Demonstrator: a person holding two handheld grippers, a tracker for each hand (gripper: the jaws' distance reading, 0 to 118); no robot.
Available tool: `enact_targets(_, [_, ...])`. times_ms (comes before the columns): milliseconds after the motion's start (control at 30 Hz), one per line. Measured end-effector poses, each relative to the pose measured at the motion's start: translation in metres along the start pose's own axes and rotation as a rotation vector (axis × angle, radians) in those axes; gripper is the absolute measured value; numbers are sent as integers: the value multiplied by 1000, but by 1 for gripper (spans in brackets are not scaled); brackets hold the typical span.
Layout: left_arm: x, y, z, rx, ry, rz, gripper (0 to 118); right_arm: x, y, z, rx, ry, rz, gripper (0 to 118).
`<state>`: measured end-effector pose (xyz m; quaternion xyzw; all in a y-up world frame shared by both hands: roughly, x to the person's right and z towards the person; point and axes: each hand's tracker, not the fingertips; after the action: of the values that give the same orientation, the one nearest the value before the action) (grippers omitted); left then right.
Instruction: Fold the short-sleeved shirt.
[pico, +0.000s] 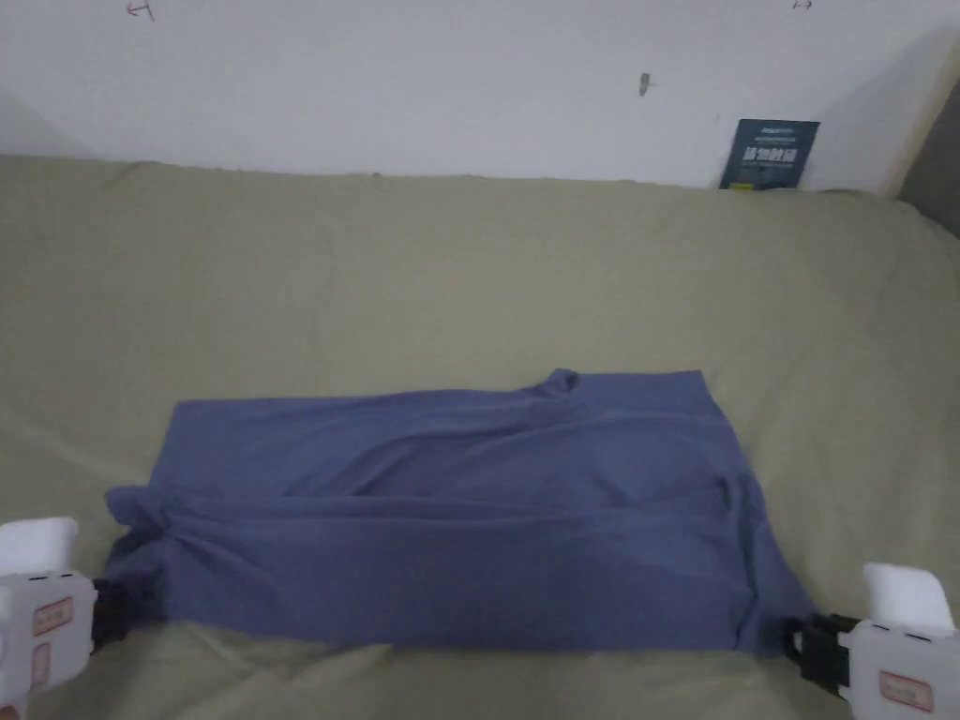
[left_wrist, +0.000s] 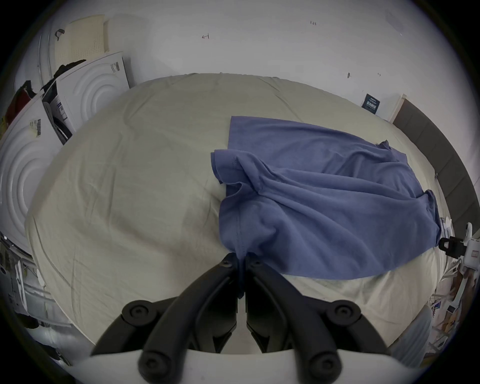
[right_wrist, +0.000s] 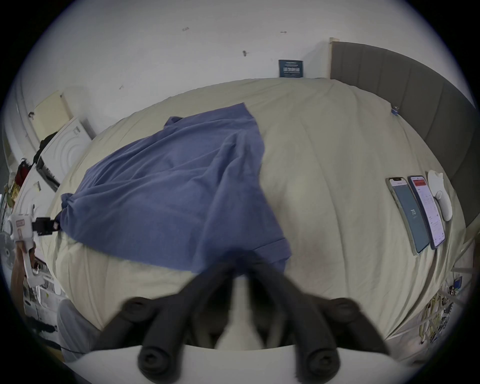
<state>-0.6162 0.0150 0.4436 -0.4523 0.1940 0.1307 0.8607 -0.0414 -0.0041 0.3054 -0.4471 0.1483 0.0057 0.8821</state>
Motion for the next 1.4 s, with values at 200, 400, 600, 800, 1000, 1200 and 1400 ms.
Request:
enact_targets(200, [1, 8, 3, -17, 5, -25, 0, 6, 11, -20, -84, 0, 22, 118])
enact_targets(400, [-3, 13, -6, -40, 0, -17, 0, 21, 24, -29, -83, 62, 24, 11])
enact_targets(600, [-5, 17, 1, -38, 5, -33, 0, 8, 25, -10, -46, 52, 88, 11])
enact_targets(800, [-7, 12, 14, -25, 8, -39, 0, 12, 16, 6, -50, 69, 56, 11])
enact_targets(1000, [-14, -15, 32, -39, 5, -30, 0, 10, -10, 32, -66, 72, 72, 11])
enact_targets(1200, [-26, -58, 49, -66, -3, -3, 0, 8, -52, 58, -100, 80, 79, 11])
enact_targets(1400, [-33, -75, 58, -76, -14, 19, 0, 10, -67, 64, -116, 84, 59, 11])
